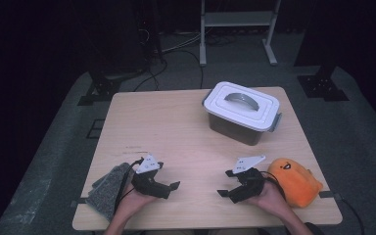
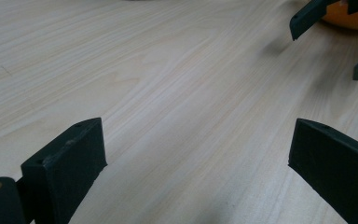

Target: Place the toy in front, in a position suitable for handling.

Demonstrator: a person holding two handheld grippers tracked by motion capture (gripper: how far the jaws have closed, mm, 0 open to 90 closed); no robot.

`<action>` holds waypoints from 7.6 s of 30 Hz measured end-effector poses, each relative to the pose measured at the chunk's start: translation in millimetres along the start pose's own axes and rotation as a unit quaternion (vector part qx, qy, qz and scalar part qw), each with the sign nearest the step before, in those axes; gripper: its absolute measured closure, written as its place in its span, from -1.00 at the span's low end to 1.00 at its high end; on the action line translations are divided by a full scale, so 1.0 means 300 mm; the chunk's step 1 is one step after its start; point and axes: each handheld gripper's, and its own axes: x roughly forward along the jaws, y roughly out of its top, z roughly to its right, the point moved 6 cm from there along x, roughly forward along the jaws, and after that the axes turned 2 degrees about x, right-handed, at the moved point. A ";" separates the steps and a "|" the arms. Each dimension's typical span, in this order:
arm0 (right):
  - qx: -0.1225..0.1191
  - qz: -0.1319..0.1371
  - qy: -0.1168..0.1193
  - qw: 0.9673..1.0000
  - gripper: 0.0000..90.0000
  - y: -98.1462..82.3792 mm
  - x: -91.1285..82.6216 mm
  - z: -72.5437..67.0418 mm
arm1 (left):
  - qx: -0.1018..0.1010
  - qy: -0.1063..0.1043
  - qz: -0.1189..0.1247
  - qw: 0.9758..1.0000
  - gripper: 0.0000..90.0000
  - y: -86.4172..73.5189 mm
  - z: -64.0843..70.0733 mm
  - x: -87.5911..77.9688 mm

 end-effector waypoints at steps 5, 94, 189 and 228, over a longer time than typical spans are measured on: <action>-0.008 0.008 0.004 1.000 -0.53 0.023 -0.011 -0.018 | -0.001 0.001 -0.003 1.000 -0.93 -0.003 -0.003 0.001; 0.054 0.008 -0.111 0.992 -0.50 -0.160 -0.587 0.207 | 0.005 -0.004 -0.006 1.000 -0.93 -0.008 0.009 -0.004; -0.035 0.049 -0.043 0.997 0.59 0.088 -0.538 0.098 | 0.002 0.007 -0.003 1.000 -0.91 -0.015 -0.029 -0.042; -0.113 0.025 0.055 0.992 0.58 0.326 -0.224 -0.016 | 0.004 0.020 -0.009 1.000 -0.90 -0.031 -0.078 -0.081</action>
